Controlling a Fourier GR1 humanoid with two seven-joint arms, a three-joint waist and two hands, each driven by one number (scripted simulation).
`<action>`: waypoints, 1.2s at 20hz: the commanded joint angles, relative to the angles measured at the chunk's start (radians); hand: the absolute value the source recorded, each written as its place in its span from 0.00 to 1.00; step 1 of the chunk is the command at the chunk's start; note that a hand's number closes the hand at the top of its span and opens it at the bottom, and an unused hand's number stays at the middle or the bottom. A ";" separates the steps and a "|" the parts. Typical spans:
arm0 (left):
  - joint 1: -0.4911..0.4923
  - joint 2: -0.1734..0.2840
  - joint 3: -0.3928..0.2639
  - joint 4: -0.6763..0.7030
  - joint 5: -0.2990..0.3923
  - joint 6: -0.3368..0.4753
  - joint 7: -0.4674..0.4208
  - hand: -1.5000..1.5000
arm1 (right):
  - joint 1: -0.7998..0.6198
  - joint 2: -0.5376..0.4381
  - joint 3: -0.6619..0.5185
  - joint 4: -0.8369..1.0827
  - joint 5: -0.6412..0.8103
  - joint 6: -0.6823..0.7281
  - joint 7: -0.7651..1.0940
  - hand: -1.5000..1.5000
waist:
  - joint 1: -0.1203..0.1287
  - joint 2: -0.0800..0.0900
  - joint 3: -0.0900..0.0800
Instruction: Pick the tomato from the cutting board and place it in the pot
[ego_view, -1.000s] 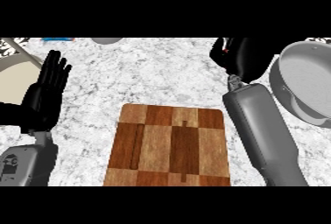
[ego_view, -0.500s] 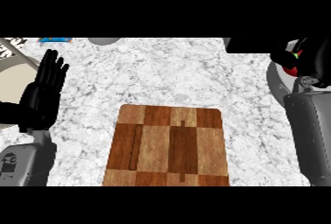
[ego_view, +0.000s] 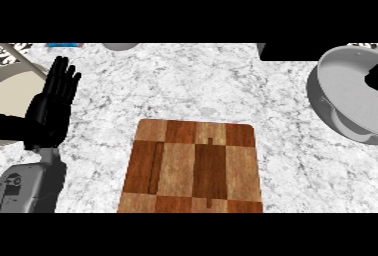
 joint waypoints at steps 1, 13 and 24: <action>-0.031 -0.031 -0.027 0.037 -0.041 0.031 -0.023 0.50 | -0.008 -0.099 -0.088 0.178 -0.119 -0.063 -0.193 1.00 | 0.003 0.003 0.001; -0.045 -0.034 -0.019 0.038 -0.038 0.016 -0.016 0.50 | -0.154 -0.154 -0.134 0.668 -0.163 -0.136 -0.332 1.00 | 0.017 0.010 0.001; -0.052 -0.031 -0.009 0.011 -0.020 0.009 0.016 0.50 | -0.244 -0.166 -0.241 0.872 -0.346 -0.089 -0.647 0.00 | 0.028 0.013 0.003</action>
